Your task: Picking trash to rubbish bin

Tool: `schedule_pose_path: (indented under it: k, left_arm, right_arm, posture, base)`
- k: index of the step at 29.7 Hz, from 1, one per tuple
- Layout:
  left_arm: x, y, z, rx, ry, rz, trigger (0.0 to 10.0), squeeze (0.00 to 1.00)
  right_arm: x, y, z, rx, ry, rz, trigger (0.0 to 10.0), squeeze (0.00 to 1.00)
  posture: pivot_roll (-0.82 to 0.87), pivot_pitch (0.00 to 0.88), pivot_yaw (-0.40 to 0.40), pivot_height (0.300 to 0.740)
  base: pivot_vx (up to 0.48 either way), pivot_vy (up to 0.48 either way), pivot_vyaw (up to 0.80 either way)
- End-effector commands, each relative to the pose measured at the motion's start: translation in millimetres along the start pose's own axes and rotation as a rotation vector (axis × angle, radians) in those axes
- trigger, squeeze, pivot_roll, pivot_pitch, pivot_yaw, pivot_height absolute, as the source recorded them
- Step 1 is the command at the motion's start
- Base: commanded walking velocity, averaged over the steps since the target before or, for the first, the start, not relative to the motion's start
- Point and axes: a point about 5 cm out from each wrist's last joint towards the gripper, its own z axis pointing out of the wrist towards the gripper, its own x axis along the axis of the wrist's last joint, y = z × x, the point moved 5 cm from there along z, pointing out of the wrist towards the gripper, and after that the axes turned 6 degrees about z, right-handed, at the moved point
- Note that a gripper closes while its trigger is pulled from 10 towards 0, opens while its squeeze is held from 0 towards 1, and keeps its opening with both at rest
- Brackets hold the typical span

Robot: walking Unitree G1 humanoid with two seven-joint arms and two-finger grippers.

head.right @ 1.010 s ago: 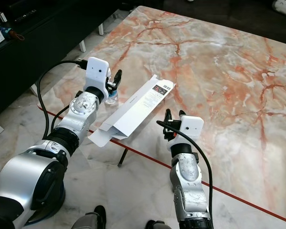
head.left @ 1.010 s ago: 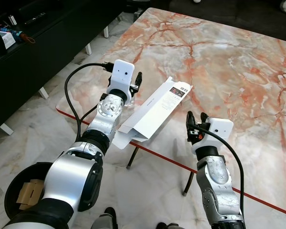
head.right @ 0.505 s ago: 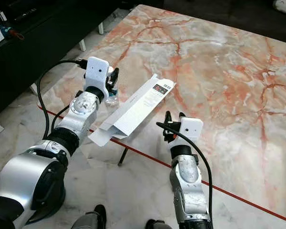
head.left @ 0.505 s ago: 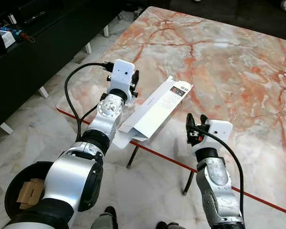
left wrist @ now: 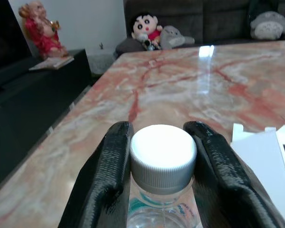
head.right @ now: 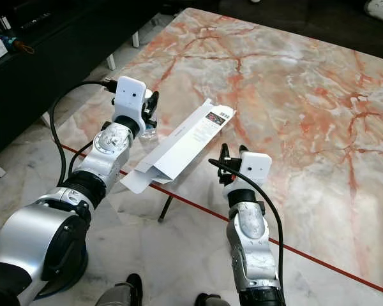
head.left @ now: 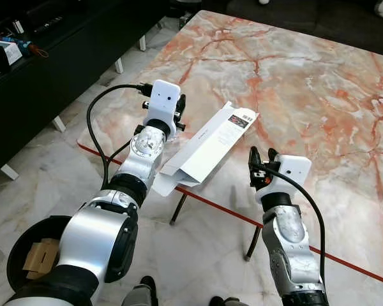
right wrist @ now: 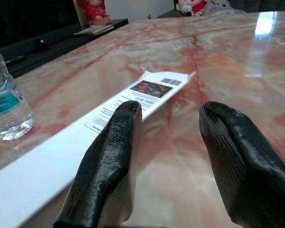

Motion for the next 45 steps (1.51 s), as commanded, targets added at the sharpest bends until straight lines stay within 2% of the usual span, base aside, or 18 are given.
schedule_pose_path:
  k: [1,2,3,8,14,18,28,45]
  left_arm:
    - [13.3,-3.2,0.8,0.004,0.072,-0.014,0.5,0.0]
    - [19.2,-5.2,0.4,0.008,0.107,-0.02,9.0,0.0]
    - [21.7,-6.2,-0.5,0.01,0.125,-0.021,10.0,0.0]
    - [13.8,-5.7,-8.3,0.014,0.129,-0.011,10.0,0.0]
    - [-14.6,-3.9,-29.5,0.04,0.089,-0.044,10.0,0.0]
    - [-17.8,-2.4,-37.2,0.053,0.092,-0.049,10.0,0.0]
    - [-5.9,-11.9,-34.8,0.092,0.123,-0.033,10.0,0.0]
    - [-9.3,-2.4,-37.0,0.076,0.105,-0.046,10.0,0.0]
  right_arm:
    - [0.7,3.8,2.7,-0.014,0.007,0.0,10.0,0.0]
    - [3.3,2.9,6.5,-0.013,0.018,-0.001,10.0,0.0]
    - [5.8,2.5,8.8,-0.012,0.027,0.0,10.0,0.0]
    - [12.1,3.4,14.6,-0.018,0.049,0.0,10.0,0.0]
    - [17.5,8.2,19.7,-0.02,0.069,-0.014,10.0,0.0]
    - [19.0,11.7,20.6,-0.025,0.077,-0.021,10.0,0.0]
    - [22.4,12.2,25.0,-0.026,0.092,-0.021,10.0,0.0]
    - [25.1,17.5,28.2,-0.036,0.108,-0.03,10.0,0.0]
  posture:
    - [0.03,0.124,-0.041,0.74]
    - [0.03,0.111,-0.034,0.74]
    - [0.03,0.108,-0.033,0.74]
    - [0.04,0.086,-0.025,0.74]
    - [0.04,0.066,-0.019,0.74]
    - [0.04,0.057,-0.016,0.74]
    - [0.04,0.048,-0.011,0.74]
    - [0.04,0.018,-0.011,0.74]
  base:
    - [0.0,0.0,0.0]
    - [0.0,0.0,0.0]
    - [0.0,0.0,0.0]
    - [0.0,0.0,0.0]
    - [0.0,0.0,0.0]
    - [0.0,0.0,0.0]
    - [0.0,0.0,0.0]
    - [0.0,0.0,0.0]
